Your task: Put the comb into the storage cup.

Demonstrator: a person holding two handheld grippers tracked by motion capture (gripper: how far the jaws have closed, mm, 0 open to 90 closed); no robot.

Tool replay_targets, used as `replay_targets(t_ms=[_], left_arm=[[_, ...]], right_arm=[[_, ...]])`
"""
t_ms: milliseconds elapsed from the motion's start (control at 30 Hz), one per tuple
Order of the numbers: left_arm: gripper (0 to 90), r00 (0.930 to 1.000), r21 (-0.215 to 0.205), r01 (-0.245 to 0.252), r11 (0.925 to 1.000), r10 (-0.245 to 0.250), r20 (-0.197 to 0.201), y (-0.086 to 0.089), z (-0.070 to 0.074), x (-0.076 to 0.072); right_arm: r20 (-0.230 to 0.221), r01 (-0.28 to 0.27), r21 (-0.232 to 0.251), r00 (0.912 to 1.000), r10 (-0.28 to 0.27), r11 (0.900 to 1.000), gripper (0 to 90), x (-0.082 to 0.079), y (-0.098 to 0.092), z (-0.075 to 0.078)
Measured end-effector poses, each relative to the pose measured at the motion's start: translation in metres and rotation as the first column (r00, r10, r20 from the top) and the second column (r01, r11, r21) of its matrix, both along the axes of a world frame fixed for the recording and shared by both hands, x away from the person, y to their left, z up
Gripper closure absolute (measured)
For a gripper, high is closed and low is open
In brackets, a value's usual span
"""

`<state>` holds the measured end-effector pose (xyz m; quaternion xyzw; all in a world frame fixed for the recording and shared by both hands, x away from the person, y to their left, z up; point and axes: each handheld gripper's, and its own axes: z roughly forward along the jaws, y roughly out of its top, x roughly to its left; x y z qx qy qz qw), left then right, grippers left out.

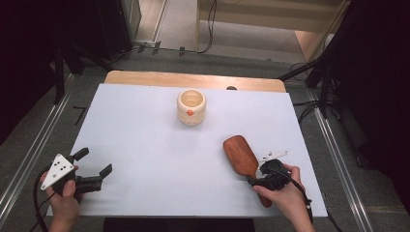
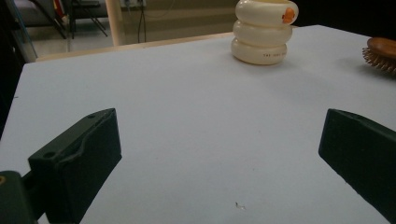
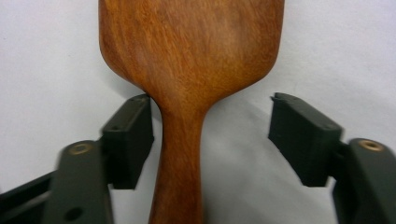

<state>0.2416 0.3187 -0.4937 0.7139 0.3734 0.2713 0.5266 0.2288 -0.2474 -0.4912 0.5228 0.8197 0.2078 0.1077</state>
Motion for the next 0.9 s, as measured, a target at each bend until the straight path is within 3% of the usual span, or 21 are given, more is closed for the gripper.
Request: replay_targets(t_ms=[200,533,767,900], left_arm=[[0.0,1.0,-0.001,0.001,1.0,-0.001,0.001,0.0001,-0.0001,0.0],[0.0,1.0,0.001,0.001,1.0,-0.001,0.001,-0.0004,-0.0002,0.0001],[0.0,1.0,0.001,0.0,1.0,0.0,0.001,-0.0004,-0.0002,0.0001],[0.0,1.0,0.0,0.001,1.0,-0.001,0.001,-0.0003,-0.0002,0.0002]], right_arm=[[-0.021,0.007,0.025,0.9998,-0.007,1.0,44.4,0.0019,0.0013,-0.0048],[-0.016,-0.025,-0.014,0.9996,0.025,1.0,66.4,0.0033,0.0027,-0.0031],[-0.007,-0.027,-0.004,0.9996,0.027,1.0,69.6,0.0014,0.0026,-0.0032],[0.016,-0.018,0.031,0.9997,0.018,0.999,69.9,-0.0011,0.0007,-0.005]])
